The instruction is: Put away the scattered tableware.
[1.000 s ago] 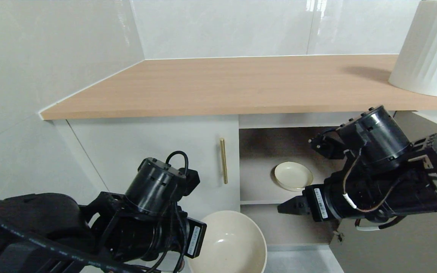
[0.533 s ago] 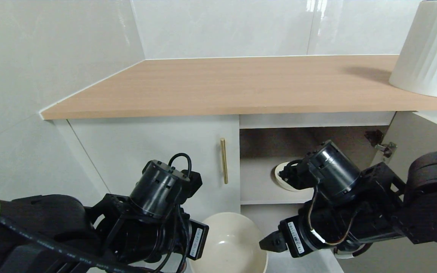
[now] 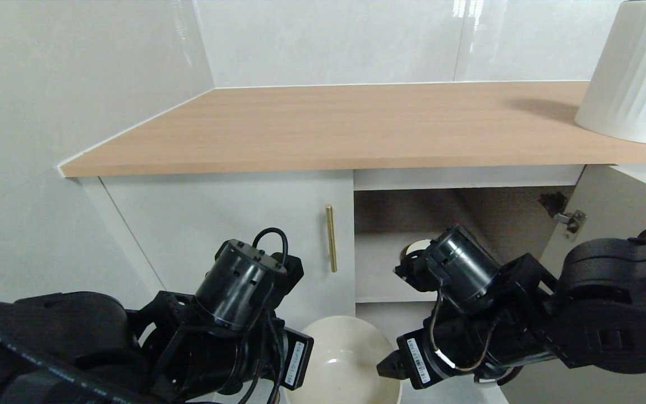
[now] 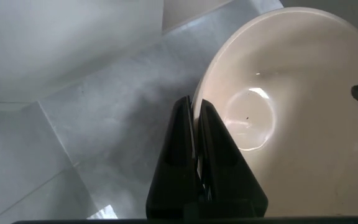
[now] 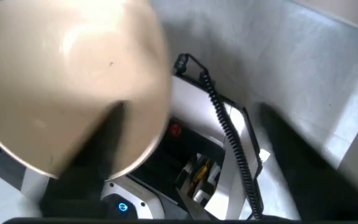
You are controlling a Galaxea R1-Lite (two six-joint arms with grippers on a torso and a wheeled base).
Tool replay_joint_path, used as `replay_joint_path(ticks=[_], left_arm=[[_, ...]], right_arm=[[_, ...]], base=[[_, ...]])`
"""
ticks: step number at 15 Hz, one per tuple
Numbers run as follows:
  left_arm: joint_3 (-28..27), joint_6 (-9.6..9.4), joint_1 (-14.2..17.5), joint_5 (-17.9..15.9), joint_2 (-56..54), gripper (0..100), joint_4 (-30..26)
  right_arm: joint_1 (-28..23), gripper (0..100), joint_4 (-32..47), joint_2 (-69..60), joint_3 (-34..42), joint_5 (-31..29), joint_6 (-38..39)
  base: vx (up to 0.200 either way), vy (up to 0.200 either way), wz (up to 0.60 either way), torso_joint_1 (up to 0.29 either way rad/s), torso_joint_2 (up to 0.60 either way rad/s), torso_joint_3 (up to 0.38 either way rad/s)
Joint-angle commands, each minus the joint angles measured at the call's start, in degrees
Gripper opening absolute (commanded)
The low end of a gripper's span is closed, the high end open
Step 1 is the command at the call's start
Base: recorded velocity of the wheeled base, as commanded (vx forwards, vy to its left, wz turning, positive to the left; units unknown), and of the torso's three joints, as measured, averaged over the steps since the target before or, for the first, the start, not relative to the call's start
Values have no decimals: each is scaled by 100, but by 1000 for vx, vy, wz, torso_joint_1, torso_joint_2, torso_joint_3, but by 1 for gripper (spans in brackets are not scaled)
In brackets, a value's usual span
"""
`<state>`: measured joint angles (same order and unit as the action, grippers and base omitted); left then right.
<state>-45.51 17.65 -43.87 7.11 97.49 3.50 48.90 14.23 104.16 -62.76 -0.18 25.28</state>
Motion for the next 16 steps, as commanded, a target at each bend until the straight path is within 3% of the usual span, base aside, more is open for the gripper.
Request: replay_joint_path(ticks=[1,8,9,10,13,16], left_arm=[[-2,1,-25,1,-2,0,2],[7,1,-34,80,16,0,-7],[-11,45,-34,107,16,100,10],[-20,212,-25,107,-11,100,81],[-20,256,-25,195,-19,100,151],[-20,256,-16,265,-37,100,160]], right_arm=[[59,0,-8,140,-8,1,3],[67,0,-78,131,9,-17,12],[67,0,-78,131,9,-17,12],[59,0,-78,131,18,-34,38],[-231,0,-87,131,9,-78,135],[-1242,0,-236,307,-96,-404,223]], base=[[0,0,0,0,0,0],[0,0,0,0,0,0],[0,0,0,0,0,0],[0,0,0,0,0,0],[0,0,0,0,0,0],[0,0,0,0,0,0]])
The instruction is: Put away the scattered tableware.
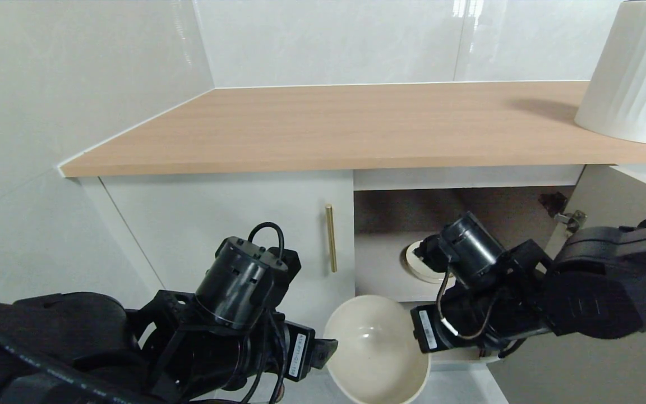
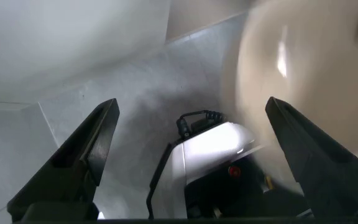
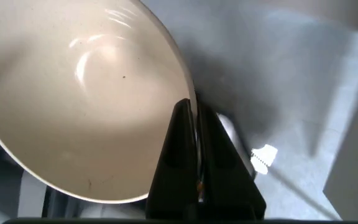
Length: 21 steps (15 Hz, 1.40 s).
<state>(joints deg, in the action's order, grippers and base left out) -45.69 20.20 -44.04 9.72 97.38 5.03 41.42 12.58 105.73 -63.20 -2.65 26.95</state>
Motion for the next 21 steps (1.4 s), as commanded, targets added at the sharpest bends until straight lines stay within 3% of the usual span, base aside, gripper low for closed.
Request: replay_joint_path(ticks=[1,4,9,14,21], left_arm=[[-1,2,10,4,-26,100,6],[-1,10,10,30,-52,100,6],[-1,10,19,30,-79,100,6],[-1,10,28,30,-96,100,6],[-1,10,28,30,-87,100,6]], right_arm=[[-776,0,-151,273,-70,-298,108],[-1822,0,-968,888,-123,-430,442],[-2358,0,-1390,1494,-738,-544,1172],[-2569,0,-1416,2031,-1450,-729,1418],[-2719,0,-1610,2532,-1731,-984,1409]], base=[[0,0,0,0,0,0],[0,0,0,0,0,0],[0,0,0,0,0,0],[0,0,0,0,0,0],[0,0,0,0,0,0]])
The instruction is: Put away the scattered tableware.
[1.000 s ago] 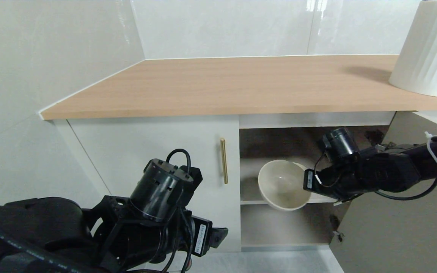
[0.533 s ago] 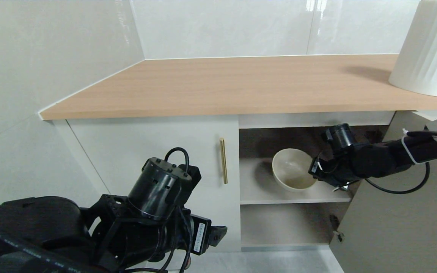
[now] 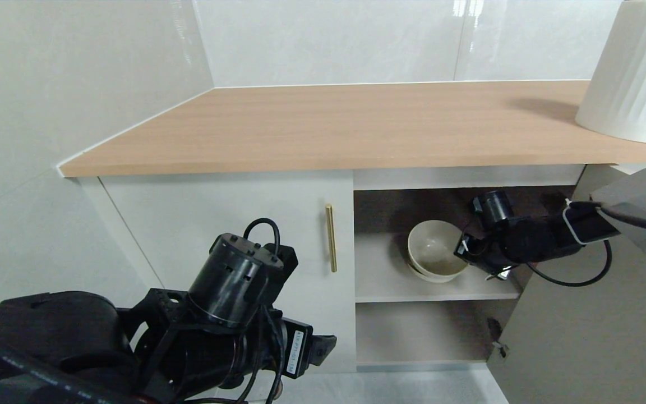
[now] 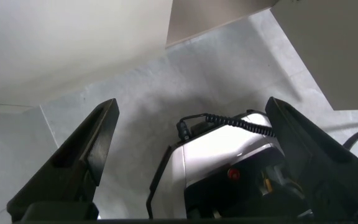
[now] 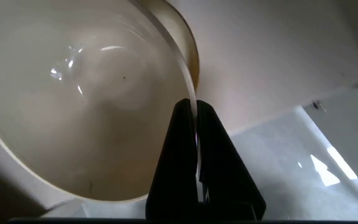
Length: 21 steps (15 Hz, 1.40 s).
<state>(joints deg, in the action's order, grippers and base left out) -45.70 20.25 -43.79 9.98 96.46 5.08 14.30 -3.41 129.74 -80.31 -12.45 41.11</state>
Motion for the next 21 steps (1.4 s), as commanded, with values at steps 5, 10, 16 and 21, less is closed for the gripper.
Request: replay_joint_path(ticks=[5,10,16,21], left_arm=[[0,5,2,4,4,100,1],[0,5,11,4,4,100,1],[0,5,11,4,-5,100,1],[0,5,19,12,-5,100,1]], right_arm=[[3,0,25,95,42,5,-15],[47,0,25,-81,235,32,-15],[38,0,-19,33,139,5,-6],[38,100,-19,86,112,-30,-6]], base=[[0,0,0,0,0,0],[0,0,0,0,0,0],[0,0,0,0,0,0],[0,0,0,0,0,0]])
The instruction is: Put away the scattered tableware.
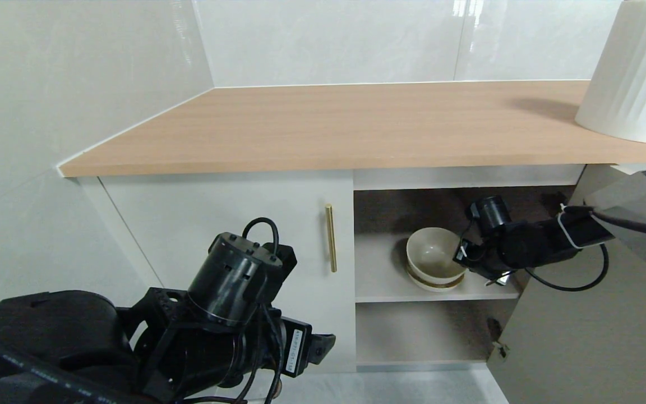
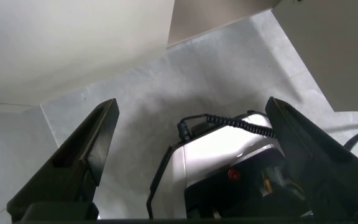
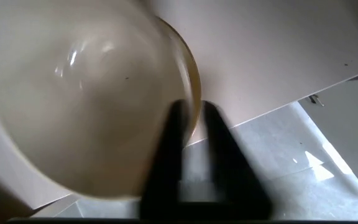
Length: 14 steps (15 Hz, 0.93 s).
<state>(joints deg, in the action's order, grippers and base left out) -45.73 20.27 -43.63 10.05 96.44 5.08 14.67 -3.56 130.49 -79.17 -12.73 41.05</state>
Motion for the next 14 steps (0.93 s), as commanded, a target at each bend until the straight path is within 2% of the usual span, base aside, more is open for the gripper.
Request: replay_joint_path(ticks=[1,7,10,12,14], left_arm=[[2,-6,4,6,-2,100,1],[2,3,74,6,-46,100,1],[20,3,557,-3,-600,100,1],[108,-15,856,-20,-1242,100,-7],[292,-23,918,-46,-1831,100,-34]], right_arm=[[1,100,4,3,-2,7,0],[54,100,75,-252,94,60,-9],[335,100,171,-1096,701,455,-62],[529,100,488,-1983,1413,701,-387],[845,100,602,-3126,2169,781,-835]], base=[[0,0,0,0,0,0],[0,0,0,0,0,0],[0,0,0,0,0,0],[0,0,0,0,0,0],[0,0,0,0,0,0]])
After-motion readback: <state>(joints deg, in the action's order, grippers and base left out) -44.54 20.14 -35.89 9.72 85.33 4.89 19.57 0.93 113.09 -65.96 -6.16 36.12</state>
